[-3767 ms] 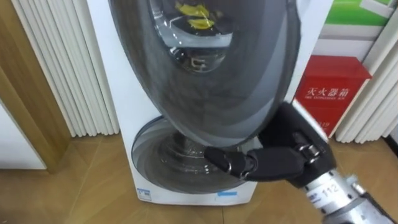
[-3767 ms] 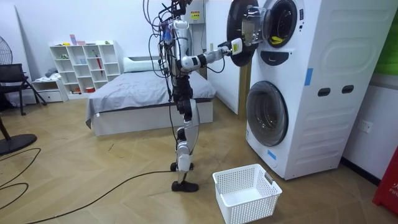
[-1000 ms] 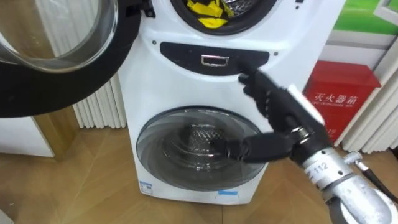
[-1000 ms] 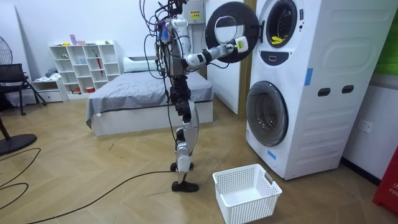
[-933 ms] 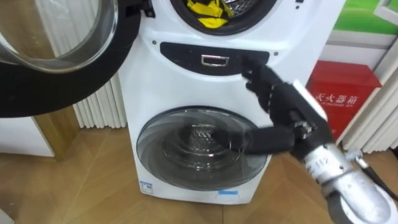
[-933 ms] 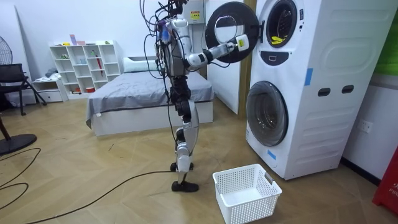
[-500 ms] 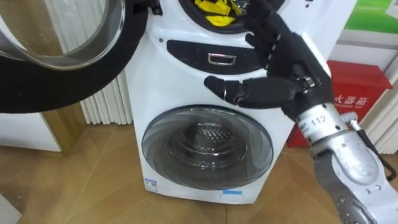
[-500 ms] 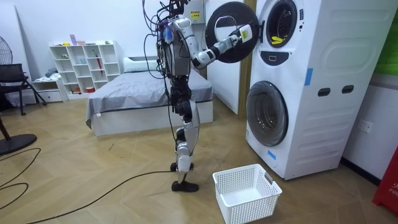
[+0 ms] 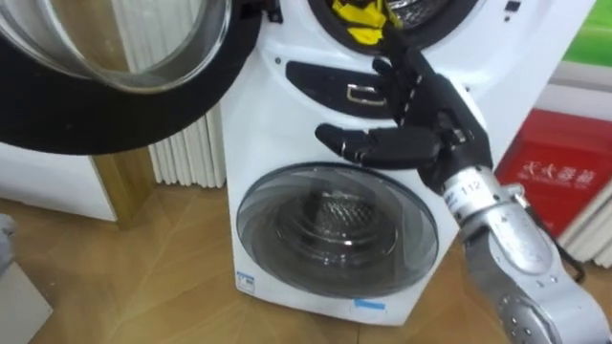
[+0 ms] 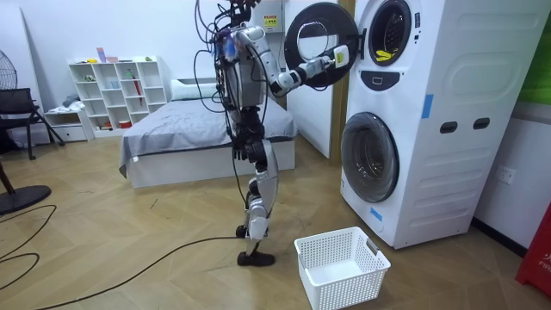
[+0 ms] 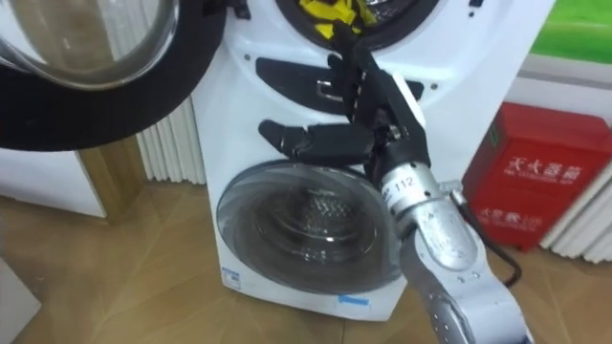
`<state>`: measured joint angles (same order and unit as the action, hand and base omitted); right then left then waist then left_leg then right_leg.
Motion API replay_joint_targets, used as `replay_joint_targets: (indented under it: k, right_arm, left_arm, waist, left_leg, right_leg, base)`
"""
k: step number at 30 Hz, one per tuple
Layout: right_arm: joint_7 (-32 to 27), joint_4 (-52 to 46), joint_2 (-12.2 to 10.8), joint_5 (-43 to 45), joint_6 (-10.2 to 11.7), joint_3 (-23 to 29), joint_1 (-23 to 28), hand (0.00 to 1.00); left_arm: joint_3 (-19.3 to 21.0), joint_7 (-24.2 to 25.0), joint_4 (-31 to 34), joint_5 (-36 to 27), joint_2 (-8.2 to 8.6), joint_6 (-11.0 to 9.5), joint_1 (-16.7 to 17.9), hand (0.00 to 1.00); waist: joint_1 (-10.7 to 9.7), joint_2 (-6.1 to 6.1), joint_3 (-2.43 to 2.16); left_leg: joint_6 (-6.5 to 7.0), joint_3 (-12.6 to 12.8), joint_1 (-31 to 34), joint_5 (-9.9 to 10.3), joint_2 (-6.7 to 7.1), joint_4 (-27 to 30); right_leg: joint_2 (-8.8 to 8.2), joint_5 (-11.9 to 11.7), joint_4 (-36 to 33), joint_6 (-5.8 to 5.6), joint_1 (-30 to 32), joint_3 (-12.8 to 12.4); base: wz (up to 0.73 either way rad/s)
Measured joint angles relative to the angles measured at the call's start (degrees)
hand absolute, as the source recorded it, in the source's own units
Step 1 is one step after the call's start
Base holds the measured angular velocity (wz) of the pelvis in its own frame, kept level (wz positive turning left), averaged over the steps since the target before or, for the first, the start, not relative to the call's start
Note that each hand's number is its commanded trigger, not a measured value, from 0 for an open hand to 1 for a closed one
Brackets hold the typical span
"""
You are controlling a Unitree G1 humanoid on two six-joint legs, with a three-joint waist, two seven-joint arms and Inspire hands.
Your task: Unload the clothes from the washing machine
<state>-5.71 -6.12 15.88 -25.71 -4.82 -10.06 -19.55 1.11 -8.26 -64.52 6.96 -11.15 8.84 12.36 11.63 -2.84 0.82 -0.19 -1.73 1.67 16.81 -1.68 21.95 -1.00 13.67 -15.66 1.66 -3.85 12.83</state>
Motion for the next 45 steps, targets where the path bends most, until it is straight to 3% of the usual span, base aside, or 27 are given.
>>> replay_joint_targets:
  k: [2,3,4,5,6,7,8,9,10,12,14,15,16,17,18,20,21,22,24,26,28,29,30,31,33,36,45]
  right_arm:
    - [-0.7,0.1,0.0,0.0,0.1,0.0,0.0,0.0]
    - [-0.9,0.4,0.1,0.0,0.1,0.1,0.0,0.0]
    - [-1.3,0.9,0.0,-0.4,0.1,0.1,0.0,0.0]
    - [-1.7,1.9,0.4,-1.1,-0.1,0.2,-0.1,0.0]
    - [-1.8,2.1,0.8,-1.7,-0.3,1.0,-0.1,0.0]
    - [-1.8,2.3,0.6,-1.9,-0.3,1.2,0.0,0.0]
    - [-1.7,2.4,0.6,-1.9,-0.3,1.3,-0.1,0.0]
    - [-1.7,2.3,0.7,-2.0,-0.2,2.2,-0.2,0.0]
    - [-1.9,2.4,0.8,-2.3,-0.2,2.7,-0.3,0.0]
    - [-3.2,2.8,0.9,-1.9,-0.2,3.1,-0.3,0.0]
    - [-3.6,2.8,1.0,-1.3,-0.2,3.0,-0.2,0.0]
    - [-4.0,2.9,1.3,-0.7,-0.2,3.0,-0.2,0.0]
    - [-4.5,3.2,1.5,0.1,-0.3,2.9,-0.2,0.0]
    - [-4.8,3.2,1.5,0.5,-0.3,2.9,-0.1,0.0]
    - [-5.0,3.2,1.5,1.3,-0.3,2.9,-0.1,0.0]
    - [-4.8,3.2,1.7,2.3,-0.3,2.9,0.0,0.0]
    - [-4.4,3.3,1.7,2.8,-0.2,3.0,0.0,0.0]
    - [-4.0,3.4,1.8,3.5,-0.2,3.0,0.0,0.0]
    - [-2.8,3.4,2.3,3.8,-0.3,3.0,0.0,0.0]
    - [-2.3,3.4,2.3,4.7,-0.3,2.5,0.0,0.0]
    - [-1.4,3.4,2.3,6.8,-0.3,1.9,0.5,0.0]
    - [-1.4,3.4,2.3,6.8,-0.3,1.7,0.5,0.0]
    - [-1.0,2.9,2.4,7.2,-0.3,1.3,1.3,0.0]
    - [-0.5,2.7,2.4,7.3,-0.3,1.3,1.5,0.0]
    - [0.4,2.5,3.0,7.1,-0.2,1.5,1.4,0.0]
    - [1.0,2.5,3.0,7.1,-0.2,1.4,1.3,0.0]
    - [2.8,-4.2,3.1,1.9,-0.2,1.6,-1.2,0.0]
  left_arm:
    - [0.4,0.2,-0.9,0.0,-0.03,-0.1,0.0,0.0]
    - [1.0,0.1,-0.9,-0.1,-0.1,-0.1,0.0,0.0]
    - [1.0,0.1,-0.8,-0.1,-0.24,-0.1,0.2,0.0]
    - [1.0,0.0,0.1,-0.1,-0.32,-0.4,0.9,0.0]
    - [1.1,0.1,0.9,-0.1,-0.14,-0.5,2.2,0.0]
    - [1.2,0.2,1.0,-0.1,-0.19,-0.5,3.1,0.0]
    - [2.0,0.5,1.1,-0.1,-0.2,-0.5,4.8,0.0]
    - [3.1,1.0,1.0,-0.1,-0.36,-0.5,5.2,0.0]
    - [3.3,1.3,1.0,-0.1,-0.39,-0.5,5.1,0.0]
    - [3.2,1.8,1.0,-0.2,-0.28,-0.5,3.9,0.0]
    - [3.2,1.9,1.0,-0.2,-0.37,-0.5,1.9,0.0]
    - [3.1,1.7,0.9,-0.6,-0.43,-0.6,0.5,0.0]
    - [3.1,1.6,0.9,-1.0,-0.54,-0.9,-0.8,0.0]
    - [3.1,1.4,0.9,-1.4,-0.76,-1.2,-1.4,0.0]
    - [3.1,0.9,1.0,-1.8,-1.18,-1.8,-2.3,0.0]
    - [2.9,0.3,1.0,-1.8,-1.96,-2.6,-3.4,0.0]
    - [2.9,-0.1,0.8,-1.7,-2.51,-2.9,-4.0,0.0]
    - [2.7,-0.1,0.8,-1.8,-2.9,-3.0,-4.3,0.0]
    - [1.6,0.0,0.9,-1.7,-3.47,-3.1,-5.9,0.0]
    - [0.7,0.0,0.9,-1.8,-3.51,-3.2,-6.4,0.0]
    - [0.6,0.0,0.4,-1.8,-3.46,-3.4,-5.9,0.0]
    - [0.6,0.0,0.4,-1.7,-3.47,-3.3,-5.5,0.0]
    - [0.9,0.1,0.4,-1.2,-3.52,-3.3,-4.8,0.0]
    - [1.0,0.1,0.4,-1.1,-3.53,-3.1,-4.4,0.0]
    - [1.0,1.2,0.3,-0.1,-3.08,-2.6,-3.4,0.0]
    - [1.0,1.2,0.3,0.0,-3.07,-2.6,-2.6,0.0]
    - [1.2,1.1,-0.8,0.0,-1.85,-2.5,-1.4,0.0]
  waist:
    - [-0.5,-0.23,-0.45]
    - [-1.0,-0.74,-0.31]
    - [-1.0,-1.31,0.03]
    - [-0.5,-1.73,-0.26]
    - [0.0,-1.52,-0.43]
    - [0.7,-1.74,-0.64]
    - [1.5,-1.72,-1.35]
    - [1.0,-2.29,-1.44]
    - [1.0,-2.53,-1.36]
    - [-0.9,-3.44,-1.18]
    - [-1.7,-3.86,-1.38]
    - [-1.6,-3.23,-0.84]
    - [-1.8,-2.45,-0.23]
    - [-1.9,-2.31,-0.08]
    - [-2.0,-2.04,0.12]
    - [-2.3,-1.42,0.11]
    - [-2.4,-0.95,0.21]
    - [-2.4,-0.91,0.18]
    - [-2.6,0.02,0.12]
    - [-2.2,0.31,0.07]
    - [-2.0,0.54,0.07]
    - [-2.0,0.55,0.0]
    - [-2.7,0.72,-0.2]
    - [-3.2,0.62,-0.33]
    - [-3.6,2.15,-0.66]
    - [-3.1,2.81,-0.8]
    - [-3.7,1.19,-1.04]
  left_leg:
    - [-0.5,1.1,1.8,-0.4,-0.03,2.7]
    - [-1.88,2.3,5.2,-1.6,0.07,8.1]
    - [-2.13,2.3,7.6,-1.6,0.33,11.3]
    - [-2.36,2.2,10.1,-1.7,0.71,7.9]
    - [-2.5,2.5,12.0,-4.2,0.42,2.1]
    - [-2.16,2.7,12.6,-6.2,0.34,0.6]
    - [-1.53,2.8,12.6,-8.6,0.44,-0.8]
    - [0.06,3.2,11.9,-10.8,0.75,-1.4]
    - [0.74,3.5,11.8,-11.5,0.91,-1.3]
    - [1.84,3.4,11.6,-10.0,3.09,0.0]
    - [2.95,3.8,11.1,-8.8,4.76,0.2]
    - [3.87,4.6,10.2,-8.2,5.49,0.0]
    - [4.61,5.2,8.8,-7.8,6.27,-0.2]
    - [5.04,5.8,8.2,-7.5,6.72,-0.4]
    - [5.88,6.7,7.1,-6.8,7.32,-0.4]
    - [6.65,7.2,5.5,-5.3,7.51,-0.5]
    - [7.04,6.9,4.3,-4.7,7.26,-0.7]
    - [7.16,6.7,3.7,-4.6,7.12,-1.1]
    - [7.24,6.2,3.0,-4.5,5.37,-2.4]
    - [7.23,6.4,2.2,-4.5,4.55,-3.1]
    - [7.18,7.2,-0.7,-4.5,4.49,-5.4]
    - [7.14,7.4,-1.5,-4.5,4.49,-5.9]
    - [6.77,7.4,-2.5,-4.2,4.54,-6.8]
    - [6.65,7.4,-2.9,-3.7,4.59,-6.9]
    - [6.08,7.3,-4.0,-2.9,3.44,-8.2]
    - [5.31,7.8,-5.6,-2.9,2.5,-9.8]
    - [3.78,7.8,-6.6,-2.8,1.13,-11.1]
  right_leg:
    - [-0.49,0.4,0.0,0.59,0.2,0.2]
    - [-1.0,1.0,0.3,0.8,0.2,-0.4]
    - [-1.43,1.4,0.0,1.07,0.1,-0.9]
    - [-1.66,1.9,-0.1,1.14,0.0,-2.0]
    - [-1.64,2.7,-0.1,0.28,-0.2,-2.2]
    - [-1.74,3.1,-0.2,-0.31,-0.4,-2.8]
    - [-2.06,3.6,-0.1,-0.9,-0.6,-3.5]
    - [-2.34,3.8,0.3,-1.56,-1.3,-3.1]
    - [-2.53,3.7,0.4,-1.8,-1.6,-3.0]
    - [-4.49,4.1,0.8,-2.74,-3.1,-1.7]
    - [-6.43,5.1,-1.5,-4.18,-3.0,-1.8]
    - [-7.67,5.8,-6.1,-5.11,-2.0,-1.8]
    - [-9.25,5.8,-12.5,-5.13,0.0,-1.9]
    - [-10.15,5.7,-15.6,-5.17,1.2,-2.2]
    - [-11.41,4.9,-20.7,-5.93,3.3,-3.6]
    - [-12.09,2.5,-24.8,-6.44,5.1,-4.4]
    - [-11.84,1.4,-26.3,-6.33,5.7,-4.8]
    - [-11.41,1.8,-26.0,-6.36,6.1,-4.9]
    - [-7.7,4.6,-21.7,-5.46,10.0,-4.5]
    - [-5.2,4.1,-14.3,-4.76,12.0,-4.1]
    - [-3.46,-0.5,-4.4,-3.44,12.3,-4.9]
    - [-3.22,-2.5,-3.4,-2.92,12.3,-5.2]
    - [-2.82,-7.2,-1.7,-2.51,11.8,-5.7]
    - [-2.7,-9.2,-1.2,-2.41,11.5,-6.0]
    - [-1.3,-9.8,1.1,-1.93,9.8,-6.2]
    - [-0.17,-9.8,1.6,-1.83,8.9,-6.5]
    - [1.47,-9.1,2.3,-0.5,8.4,-6.2]
  base:
    - [0.31]
    - [0.48]
    - [0.38]
    - [0.13]
    - [-0.05]
    - [-0.3]
    - [-0.19]
    - [-0.09]
    - [0.13]
    - [0.27]
    - [0.11]
    - [-0.08]
    - [-0.09]
    - [-0.16]
    - [-0.2]
    - [-0.26]
    - [-0.24]
    - [-0.18]
    - [-0.1]
    - [-0.1]
    - [-0.04]
    - [0.05]
    - [0.07]
    - [0.08]
    - [-0.04]
    - [-0.11]
    - [-0.03]
